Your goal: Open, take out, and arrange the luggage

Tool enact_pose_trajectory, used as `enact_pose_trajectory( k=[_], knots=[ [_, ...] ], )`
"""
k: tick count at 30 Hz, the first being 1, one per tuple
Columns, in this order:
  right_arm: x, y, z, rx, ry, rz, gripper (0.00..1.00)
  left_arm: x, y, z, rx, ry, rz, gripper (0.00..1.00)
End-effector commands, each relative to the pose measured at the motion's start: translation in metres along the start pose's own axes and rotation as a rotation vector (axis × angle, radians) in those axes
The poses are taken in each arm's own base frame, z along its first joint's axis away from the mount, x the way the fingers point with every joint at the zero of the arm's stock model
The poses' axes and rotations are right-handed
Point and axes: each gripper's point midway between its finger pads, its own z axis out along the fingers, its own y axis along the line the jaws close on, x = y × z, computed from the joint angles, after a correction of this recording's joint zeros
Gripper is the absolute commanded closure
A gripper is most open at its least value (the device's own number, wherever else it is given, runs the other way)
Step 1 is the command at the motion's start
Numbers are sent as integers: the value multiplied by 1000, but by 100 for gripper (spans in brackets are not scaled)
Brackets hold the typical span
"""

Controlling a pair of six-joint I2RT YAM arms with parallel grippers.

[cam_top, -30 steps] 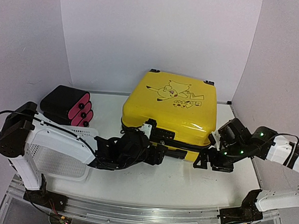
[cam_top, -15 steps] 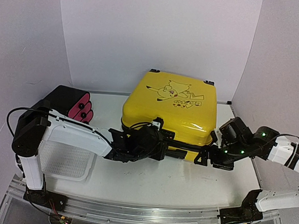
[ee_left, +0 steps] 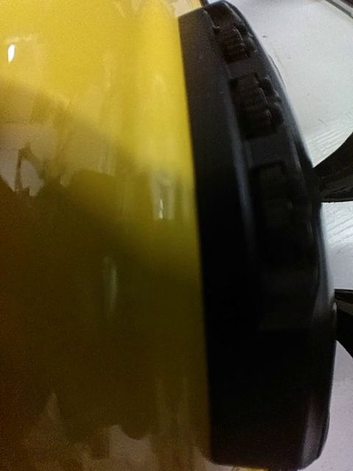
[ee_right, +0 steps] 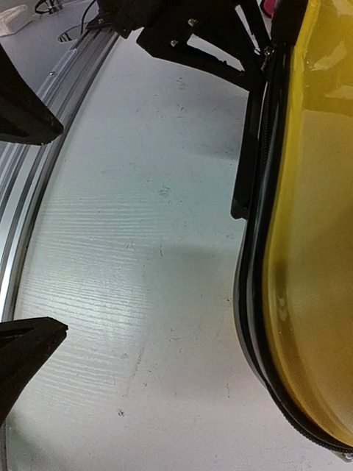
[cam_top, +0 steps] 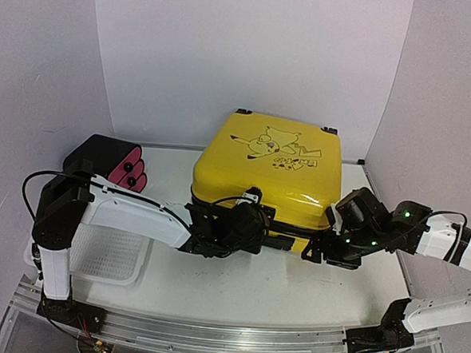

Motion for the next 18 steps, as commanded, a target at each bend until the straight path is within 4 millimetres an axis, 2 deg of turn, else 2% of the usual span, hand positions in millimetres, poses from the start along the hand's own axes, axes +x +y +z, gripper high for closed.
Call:
enact_pose_trajectory(
  k=[1, 8, 11, 13, 18],
  knots=[
    [-19, 13, -4, -9, -96, 32, 22, -33, 6, 0, -51, -90, -21, 61],
    [-27, 15, 13, -33, -176, 152, 37, -31, 2, -1, 36, -94, -27, 77],
    [-34, 20, 24, -48, -206, 209, 47, -33, -1, -5, 94, -123, -34, 87],
    [-41, 25, 30, -59, -229, 230, 50, -34, -1, -7, 115, -131, -29, 91],
    [-56, 39, 39, -75, -287, 261, 65, -31, 1, -14, 155, -137, 2, 99]
  ],
)
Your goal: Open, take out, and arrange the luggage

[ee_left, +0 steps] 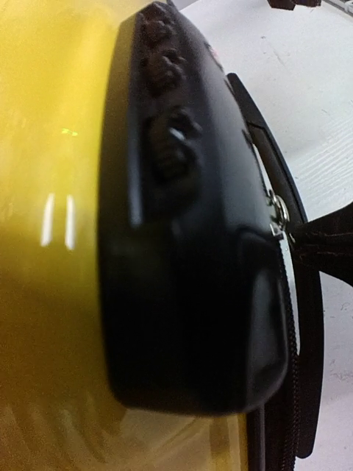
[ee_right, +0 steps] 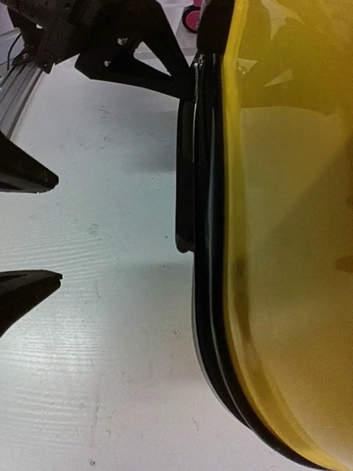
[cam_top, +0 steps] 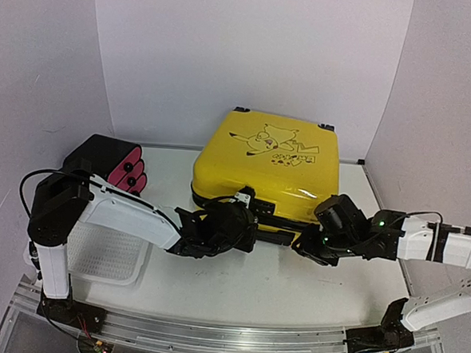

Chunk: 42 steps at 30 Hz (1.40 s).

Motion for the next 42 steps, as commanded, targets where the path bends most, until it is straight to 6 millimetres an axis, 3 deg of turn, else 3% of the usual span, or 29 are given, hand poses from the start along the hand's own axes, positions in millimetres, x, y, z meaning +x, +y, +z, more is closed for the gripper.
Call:
enact_pose_trajectory(
  k=[1, 6, 11, 12, 16, 17, 24, 32, 36, 42],
  knots=[
    [-23, 26, 12, -65, -111, 82, 66, -32, -10, -20, 94, -85, -10, 100],
    [-27, 28, 17, -59, -170, 97, 67, -33, -5, -29, 156, -106, -3, 100],
    [-21, 31, 22, -68, -145, 48, 66, -39, -13, -44, 254, -133, 33, 98],
    [-20, 34, 21, -74, -135, 15, 64, -40, -15, -49, 271, -135, 41, 93],
    [-12, 16, 20, -21, -120, -25, 60, -46, -11, -61, 274, -155, 20, 50],
    [-12, 12, 18, -17, -126, -27, 60, -47, -8, -60, 262, -159, 4, 43],
    [-19, 2, -9, 25, -147, -81, 58, -49, -8, -45, 168, -189, -16, 24],
    [-22, -8, -28, 14, -179, -50, 58, -49, -13, -24, -13, -206, 69, 29],
    [-23, -9, -33, 7, -183, -46, 59, -53, -9, -15, -103, -212, 84, 41],
    [-23, -6, -37, -11, -182, -45, 60, -45, -6, 0, -180, -191, 84, 38]
  ],
)
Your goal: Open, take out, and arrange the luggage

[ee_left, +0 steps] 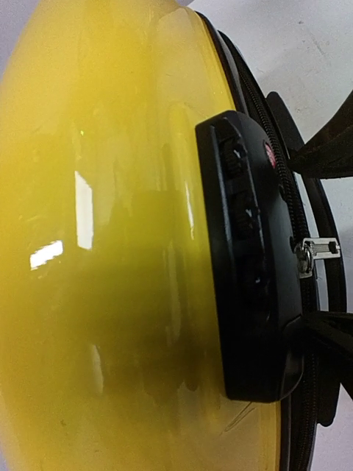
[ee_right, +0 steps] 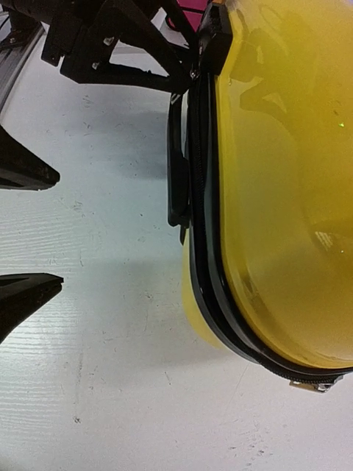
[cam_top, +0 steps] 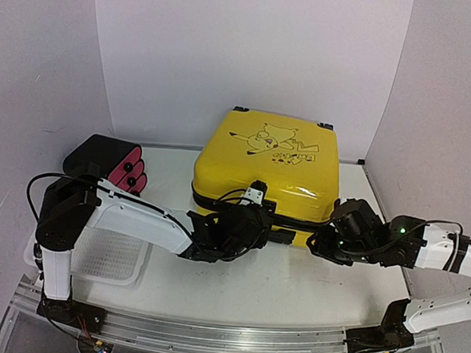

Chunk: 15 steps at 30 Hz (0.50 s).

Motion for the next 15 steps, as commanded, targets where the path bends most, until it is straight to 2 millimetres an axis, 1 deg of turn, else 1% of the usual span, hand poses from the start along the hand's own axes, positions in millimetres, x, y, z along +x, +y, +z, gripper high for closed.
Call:
enact_pose_trajectory(
  k=[1, 4, 8, 10, 11, 15],
  knots=[
    [-12, 7, -10, -32, -37, 16, 60, -5, 6, 6, -85, -9, -4, 38],
    [-11, 5, -11, -32, -39, 17, 60, 0, 7, 10, -98, 6, 3, 41],
    [-11, 0, -14, -31, -48, 19, 60, 3, 18, 6, -136, 6, 8, 47],
    [-12, -2, -17, -29, -53, 20, 60, 2, 20, 5, -135, 10, 40, 55],
    [-12, -4, -17, -27, -56, 20, 60, 1, 21, 4, -130, 12, 50, 62],
    [-13, -7, -20, -24, -70, 20, 60, 3, 29, 3, -113, 35, 44, 79]
  ],
)
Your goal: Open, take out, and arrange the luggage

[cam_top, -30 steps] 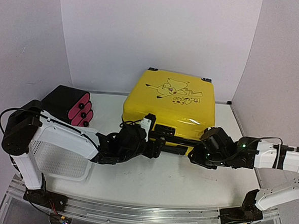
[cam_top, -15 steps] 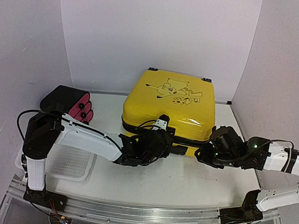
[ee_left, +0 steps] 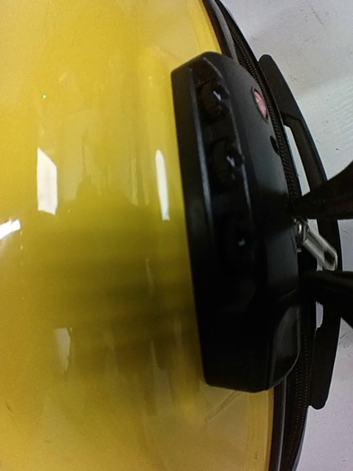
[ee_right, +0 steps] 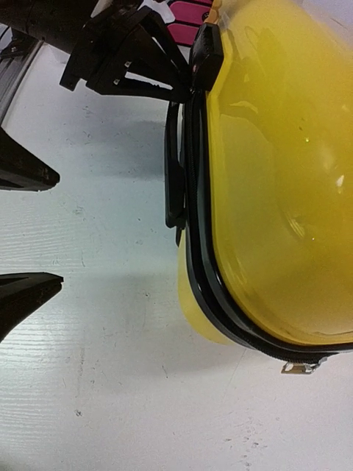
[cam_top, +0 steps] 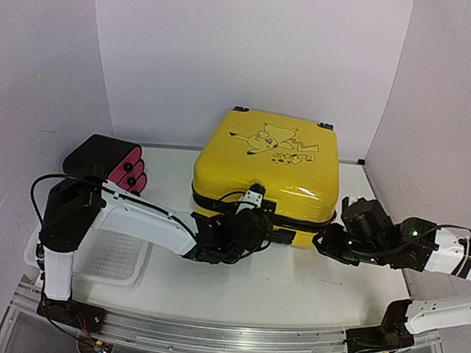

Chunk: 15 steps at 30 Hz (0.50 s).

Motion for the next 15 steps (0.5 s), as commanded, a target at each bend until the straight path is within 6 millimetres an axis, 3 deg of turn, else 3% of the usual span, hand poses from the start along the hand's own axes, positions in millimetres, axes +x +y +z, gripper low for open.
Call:
enact_pose_trajectory(
  k=[1, 9, 15],
  knots=[
    [-8, -6, -6, 10, -43, 3, 60, -7, 18, 1, 3, 18, 0, 80],
    [-7, -8, -6, 17, -41, -1, 61, -8, 3, 2, 136, 17, 13, 86],
    [-3, -8, -4, 19, -23, 3, 62, -13, 6, 5, 159, -6, -8, 89]
  ],
)
